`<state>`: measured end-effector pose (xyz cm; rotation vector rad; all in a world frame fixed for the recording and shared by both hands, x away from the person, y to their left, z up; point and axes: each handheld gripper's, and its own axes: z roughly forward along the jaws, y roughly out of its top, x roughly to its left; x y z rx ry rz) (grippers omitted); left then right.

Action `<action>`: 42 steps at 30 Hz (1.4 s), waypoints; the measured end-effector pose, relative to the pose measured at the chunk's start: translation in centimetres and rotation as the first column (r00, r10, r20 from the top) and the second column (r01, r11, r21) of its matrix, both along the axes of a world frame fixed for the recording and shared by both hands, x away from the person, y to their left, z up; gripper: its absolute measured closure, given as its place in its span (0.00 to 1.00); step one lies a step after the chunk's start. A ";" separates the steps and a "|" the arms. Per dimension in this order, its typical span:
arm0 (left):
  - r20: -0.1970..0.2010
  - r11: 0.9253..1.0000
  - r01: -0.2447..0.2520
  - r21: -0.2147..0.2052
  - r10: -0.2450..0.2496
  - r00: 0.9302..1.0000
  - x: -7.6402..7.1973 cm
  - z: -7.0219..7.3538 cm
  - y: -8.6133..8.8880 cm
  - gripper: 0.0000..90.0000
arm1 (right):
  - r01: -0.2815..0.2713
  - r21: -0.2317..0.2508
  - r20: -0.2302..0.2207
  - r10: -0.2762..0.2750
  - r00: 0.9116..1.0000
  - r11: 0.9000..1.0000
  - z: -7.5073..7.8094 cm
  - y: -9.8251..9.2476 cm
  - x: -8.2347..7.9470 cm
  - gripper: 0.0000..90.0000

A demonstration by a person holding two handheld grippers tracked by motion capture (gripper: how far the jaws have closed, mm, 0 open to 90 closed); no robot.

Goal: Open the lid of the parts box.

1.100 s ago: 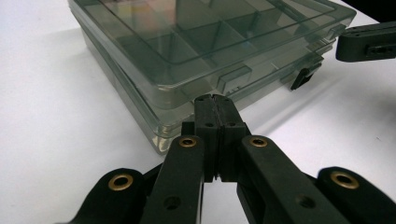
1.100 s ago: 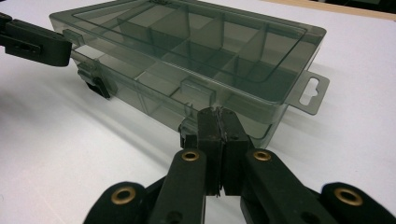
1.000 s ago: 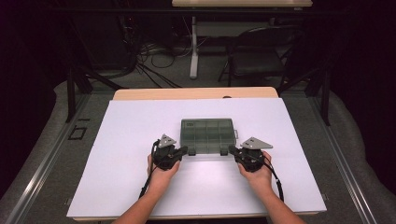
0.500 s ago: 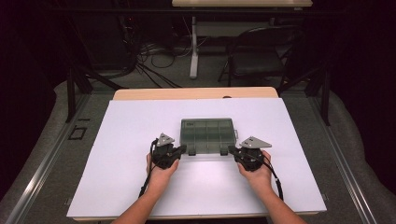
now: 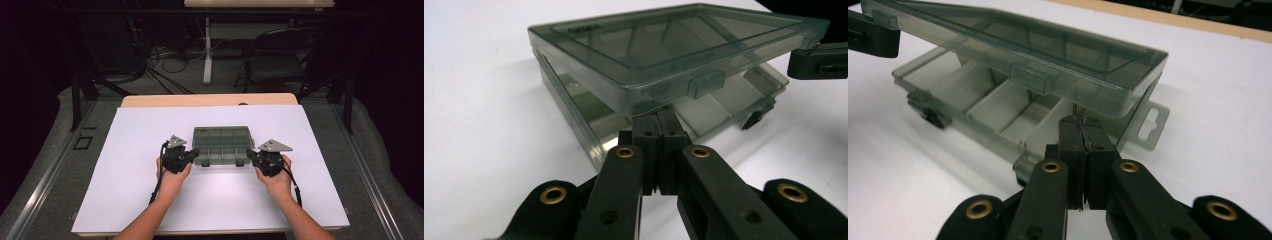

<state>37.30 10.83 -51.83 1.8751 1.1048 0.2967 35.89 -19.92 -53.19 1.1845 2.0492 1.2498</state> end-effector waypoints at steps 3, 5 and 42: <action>0.012 1.000 -0.008 0.002 0.008 1.000 0.6 0.8 -0.1 1.00 | 0.005 -0.001 0.006 -0.005 1.000 1.000 0.6 0.1 0.8 0.99; 0.013 1.000 -0.012 0.001 0.012 1.000 1.0 1.4 -0.1 1.00 | 0.011 0.015 0.002 -0.011 1.000 1.000 1.0 0.1 1.4 0.99; 0.049 0.996 -0.085 -0.011 0.085 0.995 5.9 5.2 -0.7 0.99 | 0.071 0.074 0.040 -0.074 0.996 0.995 5.4 0.4 6.3 0.94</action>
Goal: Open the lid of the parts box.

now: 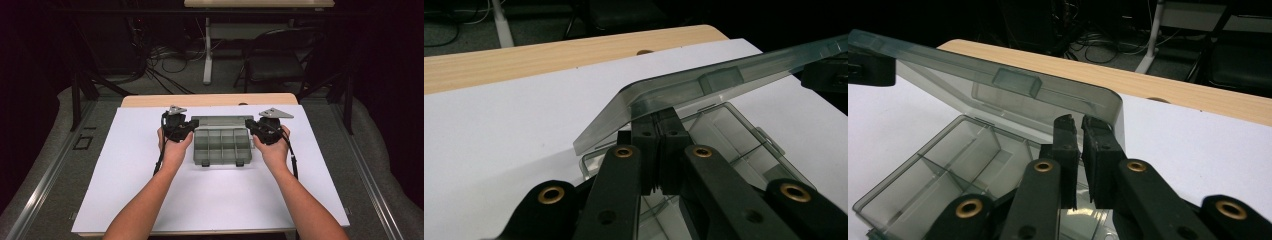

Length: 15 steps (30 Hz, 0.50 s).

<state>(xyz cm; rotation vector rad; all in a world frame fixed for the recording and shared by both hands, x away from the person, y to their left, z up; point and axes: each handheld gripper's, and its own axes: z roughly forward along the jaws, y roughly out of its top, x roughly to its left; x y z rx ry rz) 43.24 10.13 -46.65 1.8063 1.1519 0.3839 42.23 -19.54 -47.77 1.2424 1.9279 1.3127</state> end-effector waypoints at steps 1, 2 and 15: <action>0.001 1.000 0.000 0.001 0.000 1.000 0.0 0.0 0.0 0.99 | -0.002 -0.005 0.001 0.002 1.000 1.000 -0.1 -0.1 -0.2 0.93; 0.002 1.000 -0.001 0.002 0.001 1.000 0.0 0.0 0.0 0.99 | -0.002 -0.005 -0.001 0.002 1.000 1.000 -0.2 -0.1 -0.4 0.93; -0.001 1.000 -0.003 0.001 0.003 1.000 0.0 0.0 0.0 0.99 | 0.079 -0.057 0.009 -0.078 0.997 0.995 -2.4 -0.6 -1.0 0.88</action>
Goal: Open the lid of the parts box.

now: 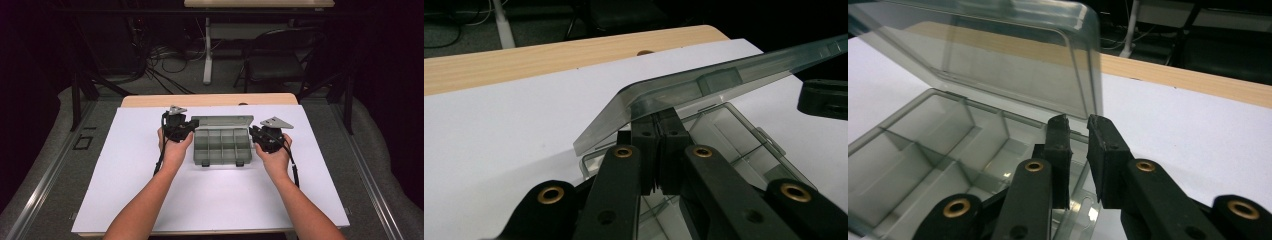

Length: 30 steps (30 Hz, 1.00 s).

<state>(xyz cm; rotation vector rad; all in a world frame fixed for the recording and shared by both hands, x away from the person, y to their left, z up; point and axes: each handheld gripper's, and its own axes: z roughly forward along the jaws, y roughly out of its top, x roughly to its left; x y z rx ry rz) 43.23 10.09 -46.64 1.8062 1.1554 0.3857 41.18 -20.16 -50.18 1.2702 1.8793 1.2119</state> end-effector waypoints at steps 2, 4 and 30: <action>0.004 1.000 -0.001 0.003 0.001 1.000 0.0 0.0 0.0 0.99 | 0.014 -0.001 -0.007 -0.014 1.000 1.000 -0.3 -0.1 0.5 0.88; 0.004 1.000 -0.001 0.000 0.001 1.000 0.0 0.0 0.0 0.99 | 0.026 -0.006 -0.011 -0.026 1.000 1.000 -0.7 -0.1 0.9 0.88; -0.002 1.000 0.001 0.006 -0.001 1.000 0.2 0.0 0.1 0.97 | 0.104 0.003 -0.015 -0.103 0.995 0.995 -2.6 1.1 3.6 0.95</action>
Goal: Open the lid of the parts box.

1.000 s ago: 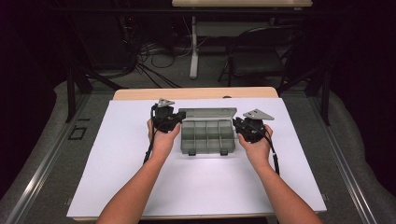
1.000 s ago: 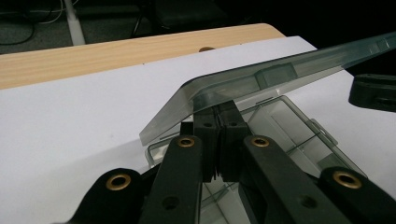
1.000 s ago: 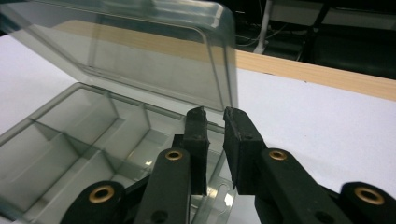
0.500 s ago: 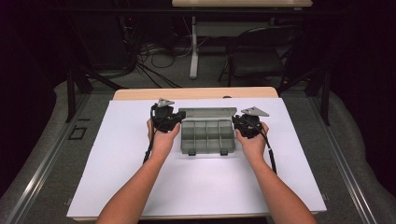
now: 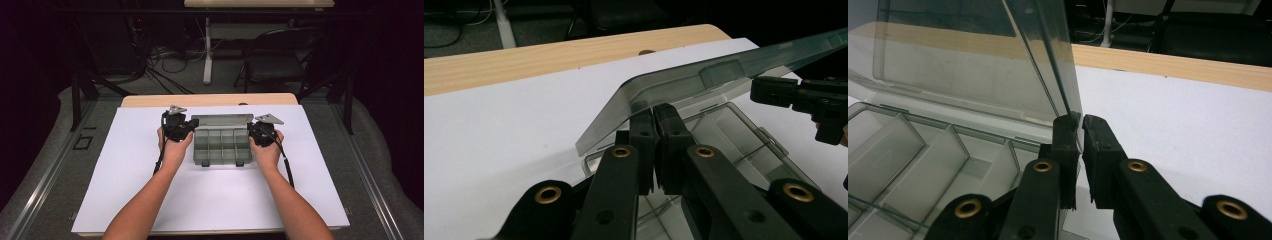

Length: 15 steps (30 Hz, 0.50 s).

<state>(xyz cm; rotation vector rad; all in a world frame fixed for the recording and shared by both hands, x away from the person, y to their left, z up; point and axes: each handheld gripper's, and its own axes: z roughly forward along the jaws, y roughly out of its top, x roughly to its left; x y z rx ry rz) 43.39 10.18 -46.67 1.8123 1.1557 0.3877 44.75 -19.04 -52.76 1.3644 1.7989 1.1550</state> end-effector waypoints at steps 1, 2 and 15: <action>0.000 1.000 0.000 0.000 0.000 1.000 0.0 0.0 0.0 0.97 | 0.000 0.000 0.000 0.000 1.000 1.000 0.0 0.0 0.0 0.95; 0.000 1.000 0.002 0.005 -0.002 1.000 0.0 0.0 0.0 0.97 | -0.002 -0.005 0.003 0.002 1.000 1.000 0.0 0.0 0.0 0.95; -0.006 0.999 0.026 0.042 -0.026 1.000 -0.6 -0.7 -0.6 0.73 | 0.019 0.009 -0.017 -0.019 1.000 1.000 0.1 0.1 -0.2 0.97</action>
